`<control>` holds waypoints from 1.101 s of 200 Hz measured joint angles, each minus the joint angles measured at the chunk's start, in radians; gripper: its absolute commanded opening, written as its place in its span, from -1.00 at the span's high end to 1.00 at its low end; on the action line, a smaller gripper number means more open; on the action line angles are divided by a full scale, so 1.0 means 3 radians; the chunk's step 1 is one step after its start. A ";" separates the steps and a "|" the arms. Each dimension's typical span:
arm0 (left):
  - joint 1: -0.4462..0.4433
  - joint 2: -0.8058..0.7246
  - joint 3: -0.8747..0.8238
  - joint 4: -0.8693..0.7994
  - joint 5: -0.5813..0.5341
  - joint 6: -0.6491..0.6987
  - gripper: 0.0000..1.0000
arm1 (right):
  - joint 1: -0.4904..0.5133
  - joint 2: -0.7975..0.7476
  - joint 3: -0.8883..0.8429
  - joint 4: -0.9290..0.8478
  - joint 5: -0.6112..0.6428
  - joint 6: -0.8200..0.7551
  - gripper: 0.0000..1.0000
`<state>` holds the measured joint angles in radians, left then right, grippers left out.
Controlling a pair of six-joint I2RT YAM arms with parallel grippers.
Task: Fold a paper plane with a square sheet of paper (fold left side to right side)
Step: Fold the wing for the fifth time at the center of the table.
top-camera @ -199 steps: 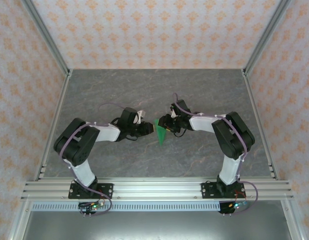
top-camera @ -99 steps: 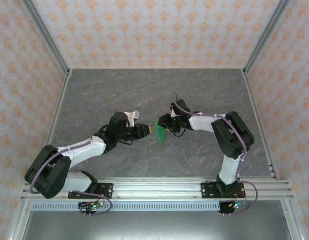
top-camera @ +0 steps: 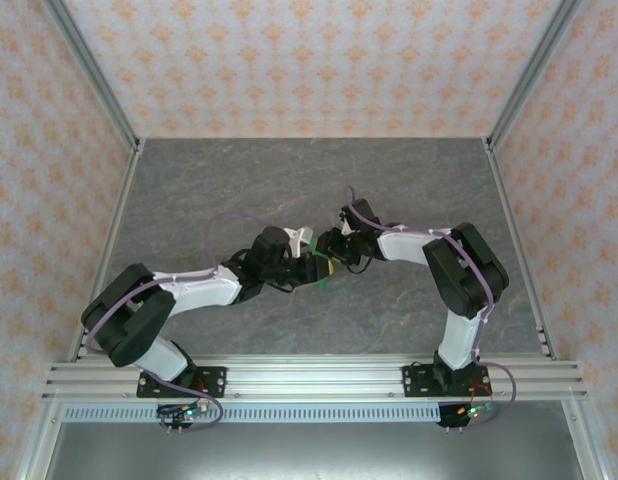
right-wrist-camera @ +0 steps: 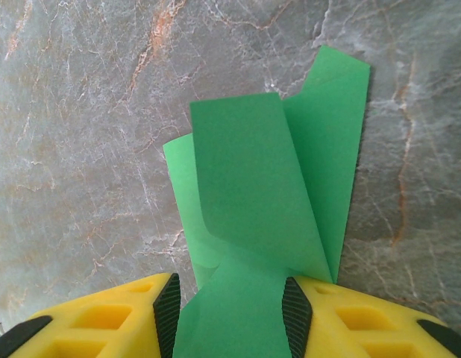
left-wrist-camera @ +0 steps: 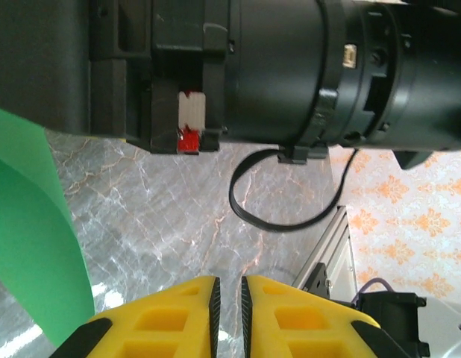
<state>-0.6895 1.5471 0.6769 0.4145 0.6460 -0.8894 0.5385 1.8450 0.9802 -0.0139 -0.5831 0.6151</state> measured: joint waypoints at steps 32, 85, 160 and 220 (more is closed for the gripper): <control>-0.0017 0.0277 0.0092 0.0099 0.0001 -0.0014 0.68 | 0.0000 0.0000 0.0004 -0.0005 0.0000 -0.0001 0.08; -0.0032 0.0431 0.0117 0.0083 -0.0053 0.0000 0.68 | 0.0001 0.0000 0.0004 -0.0005 0.0001 -0.0014 0.08; -0.0037 0.0519 -0.0009 0.0107 -0.0113 -0.0013 0.70 | 0.0003 0.0000 0.0004 -0.0006 0.0001 -0.0027 0.08; -0.0045 0.0534 -0.0056 0.0107 -0.0158 -0.0013 0.70 | 0.0003 0.0000 0.0004 -0.0008 0.0001 -0.0037 0.08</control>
<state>-0.7029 1.7073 0.6601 0.4465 0.5987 -0.8932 0.5392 1.8450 0.9813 -0.0162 -0.5827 0.6041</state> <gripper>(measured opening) 0.149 0.460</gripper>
